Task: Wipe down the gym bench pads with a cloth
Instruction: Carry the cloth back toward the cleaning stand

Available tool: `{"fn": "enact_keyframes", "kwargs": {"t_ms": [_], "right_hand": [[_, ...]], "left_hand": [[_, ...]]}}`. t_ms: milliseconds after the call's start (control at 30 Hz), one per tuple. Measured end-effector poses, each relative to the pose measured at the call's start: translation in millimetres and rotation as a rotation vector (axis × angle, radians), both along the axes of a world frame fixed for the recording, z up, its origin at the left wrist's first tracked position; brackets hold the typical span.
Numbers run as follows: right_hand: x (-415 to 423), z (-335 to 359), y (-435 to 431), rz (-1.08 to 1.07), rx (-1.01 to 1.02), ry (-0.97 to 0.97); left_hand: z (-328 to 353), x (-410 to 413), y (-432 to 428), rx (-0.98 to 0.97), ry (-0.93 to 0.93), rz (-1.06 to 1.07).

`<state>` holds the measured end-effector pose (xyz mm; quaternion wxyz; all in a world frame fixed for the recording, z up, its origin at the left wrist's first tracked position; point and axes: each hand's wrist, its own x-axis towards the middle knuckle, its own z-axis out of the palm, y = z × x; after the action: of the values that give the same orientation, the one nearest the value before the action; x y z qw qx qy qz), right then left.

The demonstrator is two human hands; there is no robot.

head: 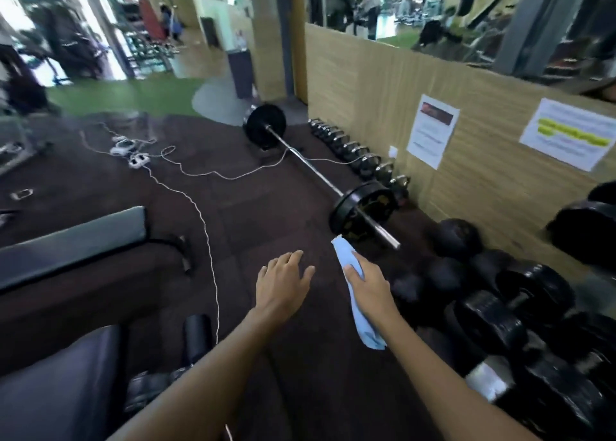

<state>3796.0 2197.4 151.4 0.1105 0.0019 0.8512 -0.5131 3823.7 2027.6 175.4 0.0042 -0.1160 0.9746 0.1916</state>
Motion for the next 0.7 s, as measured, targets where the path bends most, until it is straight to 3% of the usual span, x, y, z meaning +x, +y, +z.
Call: {"fn": "enact_keyframes", "kwargs": {"t_ms": [367, 700], "right_hand": [[-288, -31, -156, 0.202, 0.026, -0.009], [-555, -23, -330, 0.288, 0.029, -0.002]], "left_hand": [[-32, -248, -146, 0.033, -0.066, 0.219], [-12, -495, -312, 0.027, -0.076, 0.345]]}}
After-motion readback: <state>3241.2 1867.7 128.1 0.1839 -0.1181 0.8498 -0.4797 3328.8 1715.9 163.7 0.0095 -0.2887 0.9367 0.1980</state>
